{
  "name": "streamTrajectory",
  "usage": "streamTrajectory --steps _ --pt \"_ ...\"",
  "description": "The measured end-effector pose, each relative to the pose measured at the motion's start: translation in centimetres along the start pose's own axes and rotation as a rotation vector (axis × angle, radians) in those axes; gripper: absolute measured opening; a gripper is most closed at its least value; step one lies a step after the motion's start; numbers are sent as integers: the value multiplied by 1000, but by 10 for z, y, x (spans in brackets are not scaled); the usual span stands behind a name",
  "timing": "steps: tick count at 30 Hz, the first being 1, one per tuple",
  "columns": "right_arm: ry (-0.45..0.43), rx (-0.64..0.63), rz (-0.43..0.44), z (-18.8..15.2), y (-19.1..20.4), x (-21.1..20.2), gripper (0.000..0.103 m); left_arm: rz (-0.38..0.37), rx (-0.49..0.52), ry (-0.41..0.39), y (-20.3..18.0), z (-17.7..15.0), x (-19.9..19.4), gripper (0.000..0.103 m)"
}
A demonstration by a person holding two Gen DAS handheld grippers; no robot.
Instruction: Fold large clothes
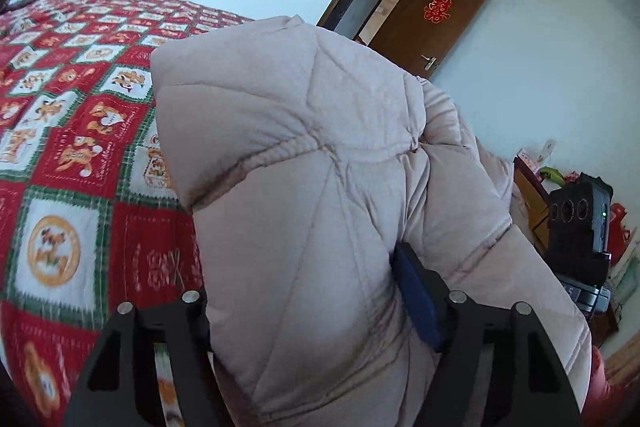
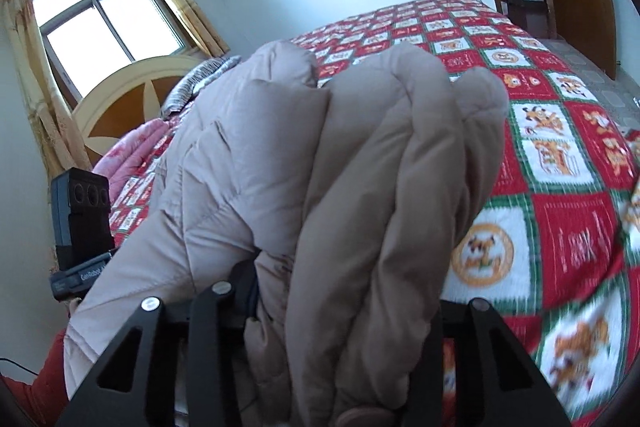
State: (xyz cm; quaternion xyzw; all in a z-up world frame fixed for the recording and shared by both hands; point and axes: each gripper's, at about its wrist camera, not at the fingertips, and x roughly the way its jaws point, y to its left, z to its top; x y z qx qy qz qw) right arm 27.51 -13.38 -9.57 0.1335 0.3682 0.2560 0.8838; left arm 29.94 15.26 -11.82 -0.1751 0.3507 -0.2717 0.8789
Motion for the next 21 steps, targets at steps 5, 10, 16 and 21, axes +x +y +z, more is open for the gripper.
streamTrajectory --steps 5,10,16,21 --pt "-63 17 -6 -16 7 -27 44 -4 53 -14 -22 -9 -13 70" --pt "-134 61 -13 -22 0 -62 43 -54 118 -18 -54 -5 -15 69" --pt "-242 132 -40 -16 -28 -116 43 -173 164 1 -93 13 7 69" --pt "-331 162 -127 -10 -54 -177 43 -266 274 26 -151 29 36 69"
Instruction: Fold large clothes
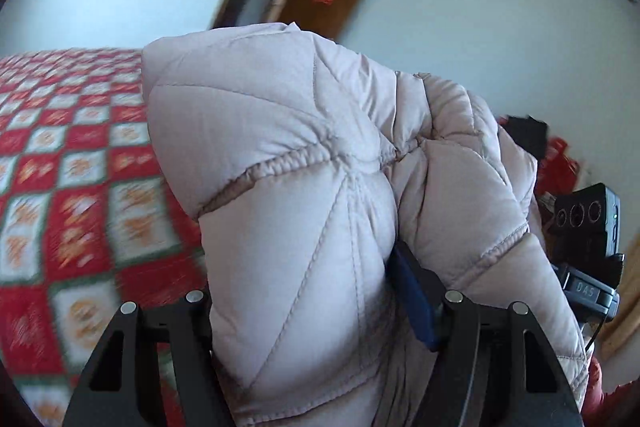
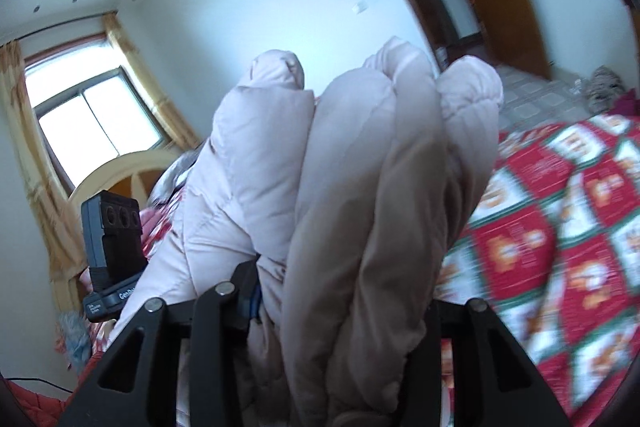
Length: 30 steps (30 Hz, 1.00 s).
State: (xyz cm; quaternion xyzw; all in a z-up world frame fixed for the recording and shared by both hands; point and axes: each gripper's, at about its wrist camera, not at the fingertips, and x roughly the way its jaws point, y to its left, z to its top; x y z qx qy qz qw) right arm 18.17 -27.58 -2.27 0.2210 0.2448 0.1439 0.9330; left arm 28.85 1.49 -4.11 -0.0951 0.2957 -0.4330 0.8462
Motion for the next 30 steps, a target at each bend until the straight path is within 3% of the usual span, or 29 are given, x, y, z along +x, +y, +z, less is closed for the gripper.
streamTrajectory --steps 6,10,15,17,22,25,27,30 --pt "-51 52 -98 28 -49 -16 43 -1 46 39 -18 37 64 69" --pt "-43 116 -134 42 -95 -2 43 36 75 85 -22 43 100 69" --pt "3 193 -131 51 -136 40 43 19 -31 165 23 58 127 69" --pt "15 203 -122 59 -144 55 43 16 -68 178 31 59 133 69" --pt "69 203 -157 74 -163 98 44 94 -96 191 48 57 157 69" --pt "121 221 -183 72 -194 106 46 123 -130 203 60 51 168 69" --pt "156 222 -201 69 -211 117 50 129 -163 182 69 40 172 71" --pt "161 219 -202 57 -233 120 55 156 -133 141 63 27 174 75"
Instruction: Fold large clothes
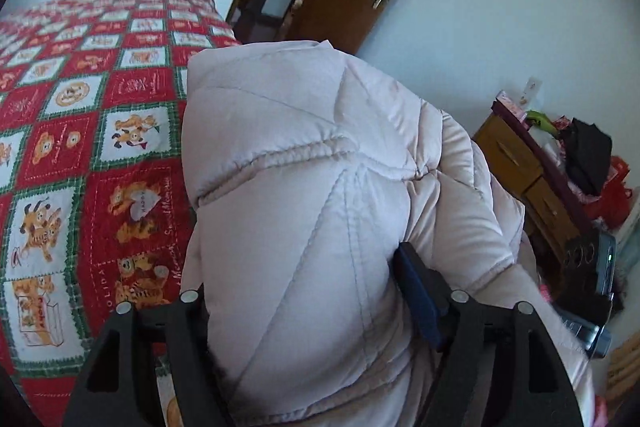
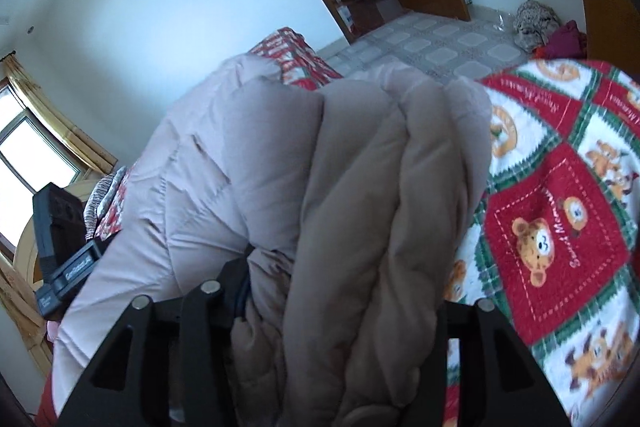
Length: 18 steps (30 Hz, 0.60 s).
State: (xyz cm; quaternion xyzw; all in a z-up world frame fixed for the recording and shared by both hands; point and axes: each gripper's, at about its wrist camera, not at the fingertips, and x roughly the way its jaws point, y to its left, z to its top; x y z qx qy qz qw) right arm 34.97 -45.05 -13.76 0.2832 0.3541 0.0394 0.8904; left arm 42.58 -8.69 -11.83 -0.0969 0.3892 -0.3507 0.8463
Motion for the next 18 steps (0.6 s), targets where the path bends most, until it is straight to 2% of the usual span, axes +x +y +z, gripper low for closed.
streamTrajectory --steps 2,4,7,10,13,15,18 --pt "-22 -18 -13 -2 -5 2 58 13 -9 -13 3 -1 6 79" --pt "-55 -42 -41 -7 7 0 59 28 -31 0 9 4 13 84" --pt "-52 -63 -67 -11 16 -5 59 46 -29 32 13 11 14 88" --pt "-58 -10 -79 -18 15 -16 74 74 -7 50 13 17 -2 89" --pt "-80 31 -84 -25 17 -26 77 130 60 28 8 21 -25 88" --pt "-79 48 -86 -31 23 -29 80 196 142 13 1 23 -43 88" --pt "-89 -9 -144 -38 46 -30 80 272 203 -50 -2 25 -78 88"
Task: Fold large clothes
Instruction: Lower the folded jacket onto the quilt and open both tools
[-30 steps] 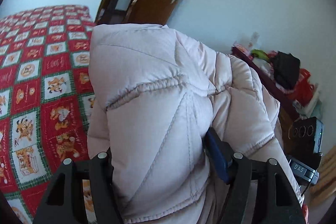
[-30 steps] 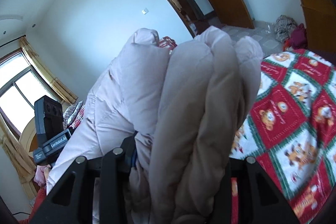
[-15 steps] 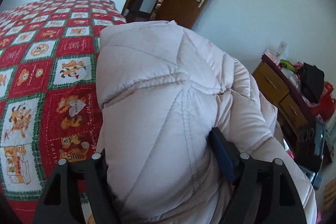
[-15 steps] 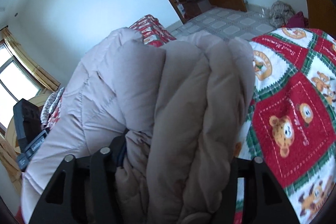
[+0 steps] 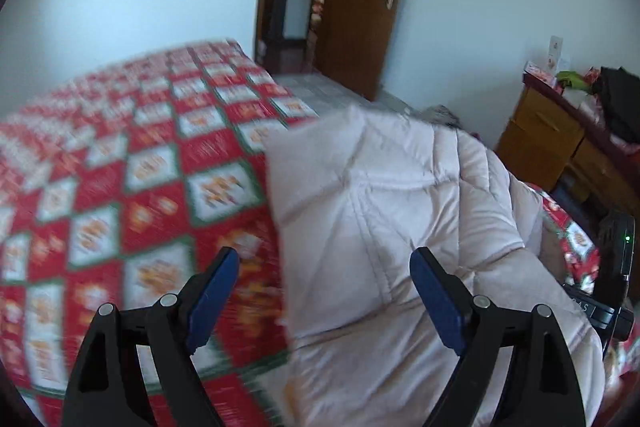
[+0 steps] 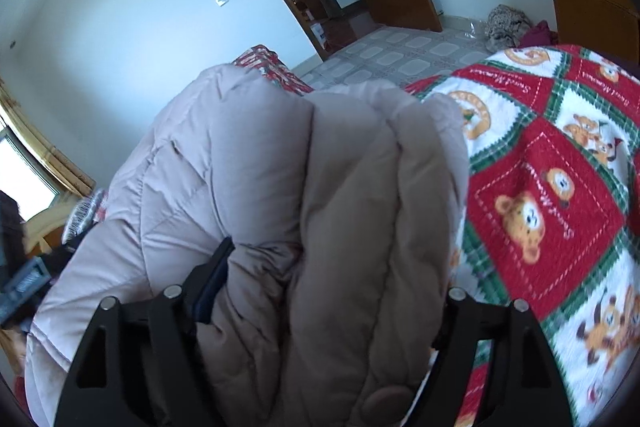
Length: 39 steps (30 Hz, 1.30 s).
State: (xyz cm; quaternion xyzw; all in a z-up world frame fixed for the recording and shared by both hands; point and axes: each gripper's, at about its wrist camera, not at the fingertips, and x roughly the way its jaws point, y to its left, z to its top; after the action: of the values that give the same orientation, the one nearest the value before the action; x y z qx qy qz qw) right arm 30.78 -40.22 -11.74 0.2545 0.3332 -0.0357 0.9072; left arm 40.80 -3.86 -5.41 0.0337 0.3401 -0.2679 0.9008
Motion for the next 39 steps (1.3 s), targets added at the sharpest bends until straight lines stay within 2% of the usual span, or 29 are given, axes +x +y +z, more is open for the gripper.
streamTrajectory --steps 3,5,7,9,10,12,15,19,24,28,30,32,36,39 --pt "-17 -80 -54 2 21 1 80 0 -23 -64 5 2 -28 88" --pt "-18 -127 -74 2 34 5 80 14 17 -81 -4 0 -34 88" --pt "-8 -175 -93 0 47 11 80 62 104 -76 -22 -6 -26 88" --pt "5 -218 -126 1 54 18 80 98 183 -32 -40 -24 -4 88" --pt "8 -227 -138 2 51 22 80 117 189 -36 -43 -32 3 88" --pt "8 -253 -143 4 43 27 83 110 138 -62 -39 -43 9 88" --pt "22 -237 -140 3 35 37 87 62 55 -47 -29 -48 20 88" --pt "-4 -329 -240 2 57 44 87 70 56 -40 -26 -49 32 88" --pt "6 -303 -211 5 49 38 87 87 60 -11 -27 -48 25 88" --pt "-14 -212 -151 5 33 -2 88 116 107 -22 -32 -50 -6 88" --pt "-74 -164 -120 -3 27 -37 88 169 137 -46 -36 -54 -25 88" --pt "-119 -143 -105 -11 26 -64 89 190 132 -61 -37 -58 -39 88" --pt "-209 -181 -101 -34 46 -124 89 176 93 -75 -41 -70 -71 88" --pt "-246 -185 -99 -49 62 -151 90 182 78 -99 -46 -79 -92 88"
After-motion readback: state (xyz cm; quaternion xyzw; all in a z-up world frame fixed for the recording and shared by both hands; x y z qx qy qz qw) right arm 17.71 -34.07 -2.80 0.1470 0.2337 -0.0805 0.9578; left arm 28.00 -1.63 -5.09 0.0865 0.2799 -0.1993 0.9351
